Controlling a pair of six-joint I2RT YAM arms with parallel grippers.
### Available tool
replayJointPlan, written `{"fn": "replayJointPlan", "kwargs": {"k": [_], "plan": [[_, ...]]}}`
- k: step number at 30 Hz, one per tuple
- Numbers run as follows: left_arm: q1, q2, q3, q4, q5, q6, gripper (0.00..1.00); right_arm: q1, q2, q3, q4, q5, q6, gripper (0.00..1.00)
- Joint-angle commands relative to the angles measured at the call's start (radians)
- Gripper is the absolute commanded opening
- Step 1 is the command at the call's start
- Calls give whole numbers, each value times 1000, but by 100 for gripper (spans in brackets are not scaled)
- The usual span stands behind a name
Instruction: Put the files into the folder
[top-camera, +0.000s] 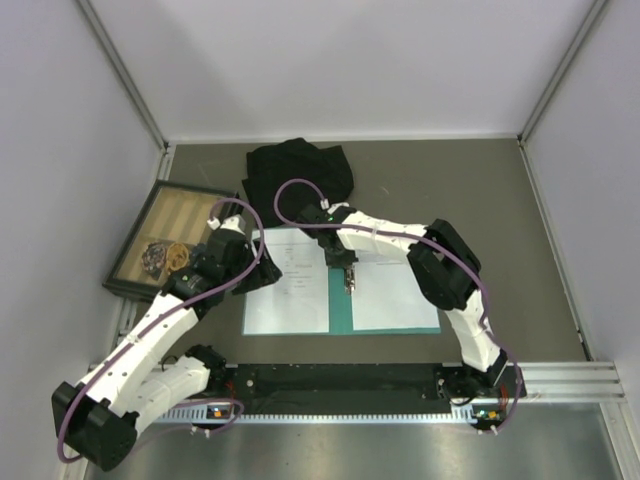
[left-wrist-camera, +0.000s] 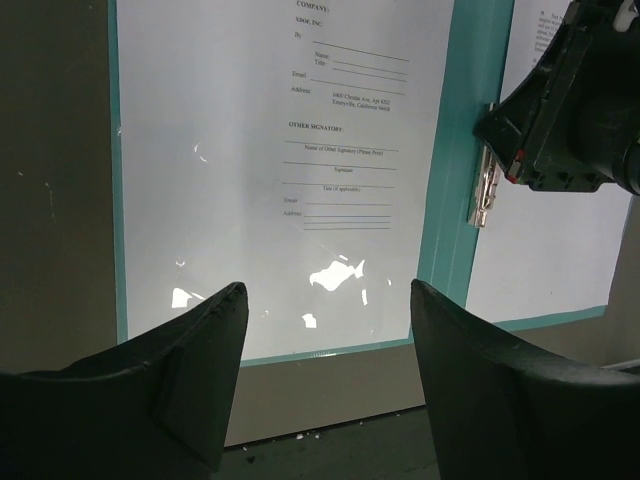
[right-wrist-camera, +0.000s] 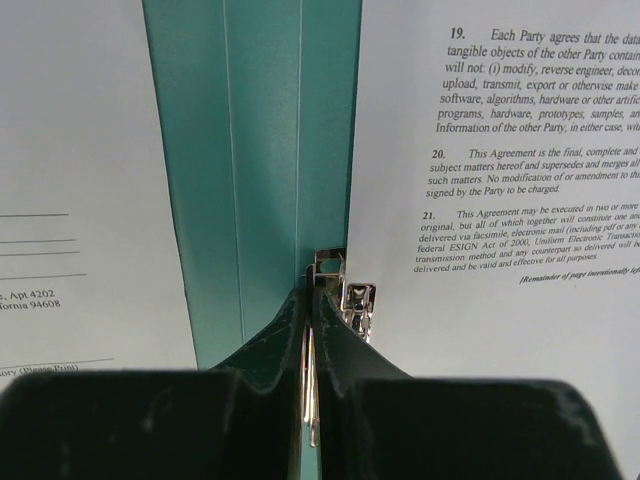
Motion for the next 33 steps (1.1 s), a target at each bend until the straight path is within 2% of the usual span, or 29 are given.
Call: {"fn": "replayJointPlan", "kwargs": {"k": [1, 6, 10, 11, 13, 17, 18, 19, 21, 25, 33], "plan": [[0, -27, -19, -8, -59, -85, 72, -16, 36, -6, 9, 41, 34, 0], [0, -43, -23, -68, -139, -169, 77, -51, -32, -58, 33, 35, 29, 0], [0, -30, -29, -97, -180, -235, 87, -96, -101, -109, 59, -18, 14, 0], [0, -23, -37, -96, -176, -248, 94, -107, -111, -119, 65, -40, 12, 0], [-1, -15, -51, -81, -159, -278, 98, -133, -145, -152, 82, -55, 9, 0], [0, -18, -118, 1, -32, -305, 98, -171, -194, -189, 104, -97, 6, 0], [-1, -18, -136, 30, 67, -302, 98, -177, -204, -193, 105, -98, 3, 0], [-1, -18, -156, 103, 109, -303, 98, -183, -211, -193, 105, -101, 0, 0], [0, -15, -207, 149, 213, -327, 98, -199, -228, -193, 102, -112, -3, 0], [-1, -24, -279, 293, 335, -390, 98, -219, -251, -181, 96, -136, -6, 0], [-3, -191, -491, 498, 389, -625, 98, -237, -290, -169, 73, -187, -8, 0]]}}
